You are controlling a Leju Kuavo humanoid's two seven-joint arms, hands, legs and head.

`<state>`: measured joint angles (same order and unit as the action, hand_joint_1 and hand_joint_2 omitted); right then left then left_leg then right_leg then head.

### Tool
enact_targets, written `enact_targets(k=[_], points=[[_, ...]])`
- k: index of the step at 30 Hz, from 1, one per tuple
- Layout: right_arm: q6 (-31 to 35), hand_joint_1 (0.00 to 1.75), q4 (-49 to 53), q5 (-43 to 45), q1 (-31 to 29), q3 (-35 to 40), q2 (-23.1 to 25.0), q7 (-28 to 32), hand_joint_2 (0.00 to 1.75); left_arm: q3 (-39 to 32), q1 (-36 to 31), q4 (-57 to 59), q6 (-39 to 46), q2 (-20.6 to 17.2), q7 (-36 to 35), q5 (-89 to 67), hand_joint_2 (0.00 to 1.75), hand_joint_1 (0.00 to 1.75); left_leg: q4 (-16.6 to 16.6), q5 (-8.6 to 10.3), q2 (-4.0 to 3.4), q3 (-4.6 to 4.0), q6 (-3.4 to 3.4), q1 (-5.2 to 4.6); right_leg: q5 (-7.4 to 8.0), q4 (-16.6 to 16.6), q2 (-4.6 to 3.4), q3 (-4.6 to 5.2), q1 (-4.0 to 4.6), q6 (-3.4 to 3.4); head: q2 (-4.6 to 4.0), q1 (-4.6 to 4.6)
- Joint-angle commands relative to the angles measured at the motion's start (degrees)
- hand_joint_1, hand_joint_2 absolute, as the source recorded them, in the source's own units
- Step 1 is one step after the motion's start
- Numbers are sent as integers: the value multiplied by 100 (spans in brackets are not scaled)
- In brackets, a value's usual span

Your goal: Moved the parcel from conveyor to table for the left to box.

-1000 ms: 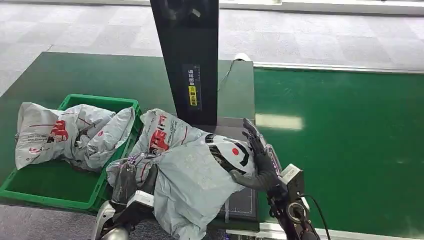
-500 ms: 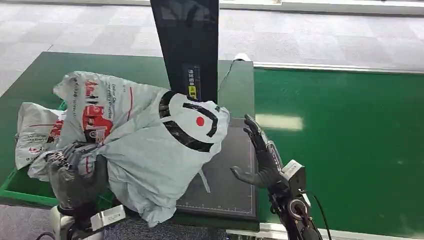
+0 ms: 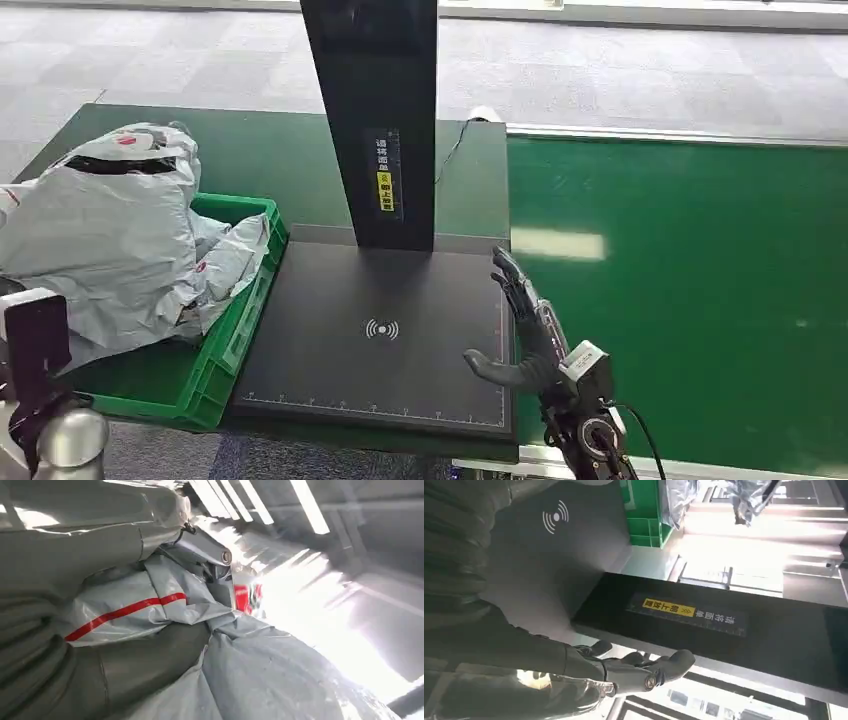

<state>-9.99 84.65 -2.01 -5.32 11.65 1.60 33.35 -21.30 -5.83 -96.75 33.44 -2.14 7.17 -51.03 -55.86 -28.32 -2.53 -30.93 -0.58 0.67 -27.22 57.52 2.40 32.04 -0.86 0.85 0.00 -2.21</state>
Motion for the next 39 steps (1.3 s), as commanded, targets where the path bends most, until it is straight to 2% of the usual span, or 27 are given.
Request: enact_targets(k=[1, 7, 9, 11, 12, 14, 17, 23, 28, 29, 30, 31, 32, 34, 36, 38, 39], points=[[-55, 0, -151, -31, -190, -42, 81, -56, 175, -703, -611, 1548, -544, -247, -435, -93, 175, 175, 11, 13, 25, -5, 5, 4, 12, -12, -22, 3, 4, -9, 0, 0], [-74, 0, -215, -43, -224, -5, 90, -77, 175, -658, -727, 2086, -1050, -402, -554, 54, 175, 175, 9, 10, 23, 0, 2, 1, 7, -8, -13, -2, 1, -7, 0, 0], [-76, 0, -221, -43, -230, -5, 82, -77, 175, -549, -753, 2204, -1501, -436, -443, 340, 175, 175, 9, 11, 23, -2, 2, 2, 9, -8, -17, 0, 1, -8, 0, 0], [-84, 0, -246, -47, -250, 0, 56, -86, 175, -291, -788, 2429, -2640, -467, -63, 1209, 175, 175, 5, 6, 19, 1, 1, -2, 2, -2, -3, -3, -3, -4, 0, -2], [-83, 0, -293, -49, -273, -5, 51, -86, 175, -218, -797, 2558, -2583, -438, -13, 1230, 175, 175, 9, 12, 31, -1, 2, -1, 6, -6, -2, -2, -1, -6, 0, 0], [-106, 0, -368, -47, -309, 17, 24, -97, 175, 128, -707, 2699, -3225, -547, 181, 1616, 175, 175, 8, 10, 33, 4, 3, -5, 3, -4, 6, -6, -6, -3, 0, 0], [-115, 0, -448, -38, -325, 49, -9, -90, 175, 516, -610, 2841, -3587, -673, 355, 1846, 175, 175, 10, 12, 35, 7, 4, -4, 5, -7, 14, -15, -5, -3, 0, 0], [-118, 0, -455, -14, -337, 65, -33, -80, 175, 955, -874, 3167, -3738, -710, 422, 1974, 175, 175, 3, 14, 45, 4, 6, -4, 2, -3, 34, -17, -5, -2, 0, 0], [-107, 0, -402, 2, -327, 56, -65, -82, 175, 1327, -1232, 3644, -3728, -725, 208, 1799, 175, 175, 5, 29, 89, -8, 7, -3, 8, -8, 61, -17, -5, -5, 0, 0], [-94, 0, -377, 13, -323, 47, -69, -86, 175, 1437, -1320, 3777, -3411, -783, 13, 1495, 175, 175, 5, 29, 90, -3, 9, -5, 6, -6, 70, -19, -8, -4, 0, -2], [-84, 0, -306, 17, -287, 23, -54, -93, 175, 1604, -1459, 3951, -2733, -850, -403, 804, 175, 175, 2, 28, 95, 1, 11, -8, 1, -2, 84, -22, -10, -2, 0, -2], [-74, 0, -252, 13, -252, 4, -39, -111, 175, 1593, -1567, 4069, -2657, -841, -515, 671, 175, 175, 5, 39, 120, -10, 13, -5, 9, -8, 93, -18, -7, -5, 0, 0], [-84, 0, -229, -5, -242, 9, -37, -150, 175, 1649, -1658, 4278, -2601, -917, -913, 302, 175, 175, 2, 40, 130, -10, 13, -7, 2, -4, 113, -21, -9, -1, 0, 0], [-85, 0, -244, -12, -254, 20, -17, -163, 175, 1616, -1698, 4408, -2573, -962, -923, 211, 175, 175, 5, 53, 146, -14, 12, -6, 8, -7, 118, -19, -8, -4, 0, 0], [-86, 0, -270, -15, -260, 13, 4, -168, 175, 1613, -1680, 4543, -2564, -986, -1081, -38, 175, 175, 8, 59, 124, -17, 10, -5, 18, -8, 92, -13, -6, -7, 0, 0], [-88, 0, -283, -23, -261, 8, 12, -174, 175, 1518, -1623, 4499, -2499, -935, -1033, -94, 175, 175, 4, 53, 124, 6, 2, -7, 7, -1, 109, -43, -10, -7, 0, 0], [-89, 0, -278, -33, -254, 4, 13, -181, 175, 1435, -1567, 4401, -2451, -865, -979, -48, 175, 175, 9, 66, 129, -3, 2, -3, 18, -6, 101, -25, -5, -12, 0, 0]])
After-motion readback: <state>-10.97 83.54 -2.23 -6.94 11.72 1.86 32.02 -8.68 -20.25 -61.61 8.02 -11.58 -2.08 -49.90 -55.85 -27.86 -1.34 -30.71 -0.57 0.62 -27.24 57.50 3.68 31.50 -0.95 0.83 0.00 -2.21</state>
